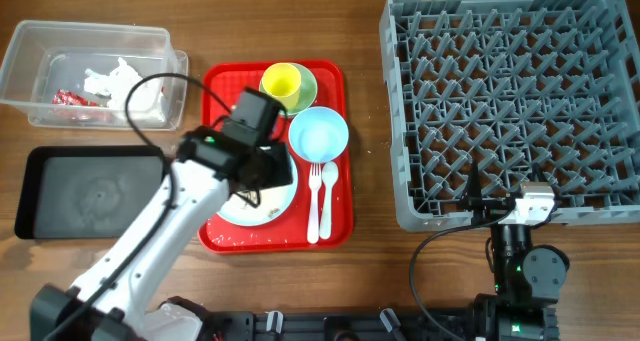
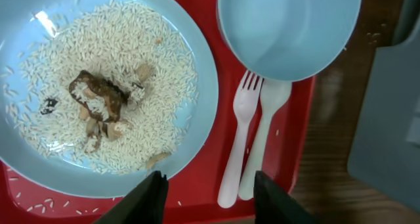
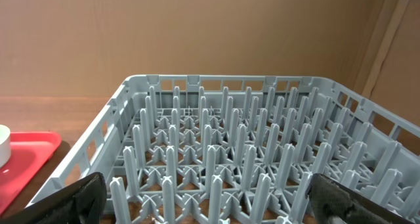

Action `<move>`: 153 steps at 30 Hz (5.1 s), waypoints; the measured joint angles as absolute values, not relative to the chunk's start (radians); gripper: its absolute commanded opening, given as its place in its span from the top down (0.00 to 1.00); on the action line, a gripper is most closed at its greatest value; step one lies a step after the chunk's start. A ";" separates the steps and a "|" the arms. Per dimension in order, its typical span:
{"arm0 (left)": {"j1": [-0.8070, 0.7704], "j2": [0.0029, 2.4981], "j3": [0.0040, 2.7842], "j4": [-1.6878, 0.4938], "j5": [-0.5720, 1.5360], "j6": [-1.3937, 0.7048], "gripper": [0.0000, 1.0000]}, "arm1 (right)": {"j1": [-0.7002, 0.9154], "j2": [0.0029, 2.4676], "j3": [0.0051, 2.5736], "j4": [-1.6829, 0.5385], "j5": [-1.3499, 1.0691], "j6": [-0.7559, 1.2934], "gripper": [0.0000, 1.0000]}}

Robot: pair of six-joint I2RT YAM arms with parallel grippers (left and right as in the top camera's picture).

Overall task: Sort waste into correct bins and load items into the dishwasher rack
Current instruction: 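Grasp the rim of the light-blue plate with the left gripper, then lift the plate over the black tray and tip the food off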

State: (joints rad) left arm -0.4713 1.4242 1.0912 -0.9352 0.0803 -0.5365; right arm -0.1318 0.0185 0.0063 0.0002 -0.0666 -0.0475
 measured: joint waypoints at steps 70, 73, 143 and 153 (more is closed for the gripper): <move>-0.667 1.848 1.275 -1.075 -0.335 -0.627 0.96 | -0.132 0.019 0.006 0.000 -0.067 -0.047 0.00; -0.667 1.849 1.300 -1.117 -0.371 -0.627 0.96 | -0.132 0.019 0.006 0.000 -0.067 -0.047 0.00; 0.727 1.522 1.346 -0.830 0.582 -0.483 0.96 | -0.132 0.019 0.006 0.000 -0.067 -0.047 0.00; 0.785 1.530 1.343 -0.809 0.762 -0.427 0.96 | -0.132 0.019 0.006 0.000 -0.067 -0.047 0.00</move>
